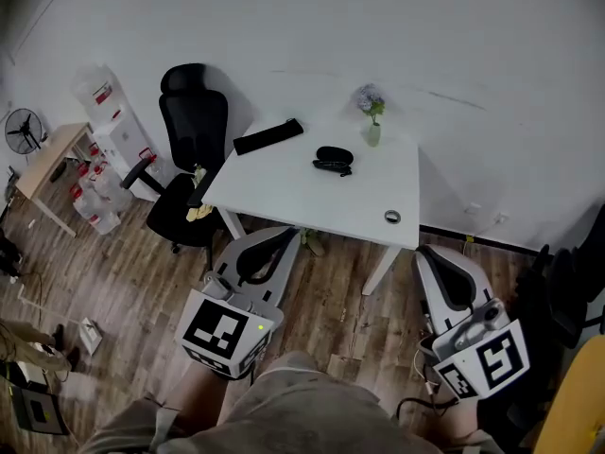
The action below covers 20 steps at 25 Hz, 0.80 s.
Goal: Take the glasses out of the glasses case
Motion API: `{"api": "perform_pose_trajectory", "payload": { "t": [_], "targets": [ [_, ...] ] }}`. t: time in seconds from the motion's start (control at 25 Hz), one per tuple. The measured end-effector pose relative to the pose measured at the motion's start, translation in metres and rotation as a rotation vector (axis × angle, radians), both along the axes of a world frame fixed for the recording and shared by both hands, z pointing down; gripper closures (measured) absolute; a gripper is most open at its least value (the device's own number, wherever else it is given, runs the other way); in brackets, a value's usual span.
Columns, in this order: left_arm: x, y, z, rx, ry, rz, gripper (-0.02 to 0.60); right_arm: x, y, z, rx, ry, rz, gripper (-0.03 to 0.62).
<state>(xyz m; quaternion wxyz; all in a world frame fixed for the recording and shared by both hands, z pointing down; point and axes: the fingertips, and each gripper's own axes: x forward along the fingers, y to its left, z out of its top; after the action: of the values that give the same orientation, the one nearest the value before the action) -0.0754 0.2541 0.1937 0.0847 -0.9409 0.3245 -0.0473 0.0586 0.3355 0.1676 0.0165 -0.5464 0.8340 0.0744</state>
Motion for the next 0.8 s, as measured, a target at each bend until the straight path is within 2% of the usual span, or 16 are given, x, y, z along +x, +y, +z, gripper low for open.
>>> {"api": "perform_pose_trajectory", "payload": {
  "t": [0.12,0.28,0.36,0.4,0.6,0.8],
  "targets": [
    [-0.002,-0.007,0.003,-0.007,0.000,-0.013,0.566,0.000,-0.003,0.001,0.020,-0.012,-0.013,0.563],
    [-0.003,-0.020,0.006,-0.007,-0.001,-0.021,0.566,0.009,-0.014,0.001,0.051,-0.060,0.031,0.554],
    [-0.003,-0.030,0.009,-0.006,0.000,-0.024,0.566,0.010,-0.023,0.004,0.053,-0.059,0.045,0.450],
    [-0.003,-0.036,0.010,-0.007,0.004,-0.026,0.566,0.011,-0.029,0.006,0.050,-0.058,0.047,0.425],
    [0.000,-0.075,0.019,-0.005,0.010,-0.015,0.566,0.013,-0.064,0.020,0.027,-0.046,0.053,0.424],
    [0.014,-0.129,0.023,-0.015,0.038,0.016,0.566,0.023,-0.124,0.030,-0.016,-0.006,0.076,0.422]
  ]
}}
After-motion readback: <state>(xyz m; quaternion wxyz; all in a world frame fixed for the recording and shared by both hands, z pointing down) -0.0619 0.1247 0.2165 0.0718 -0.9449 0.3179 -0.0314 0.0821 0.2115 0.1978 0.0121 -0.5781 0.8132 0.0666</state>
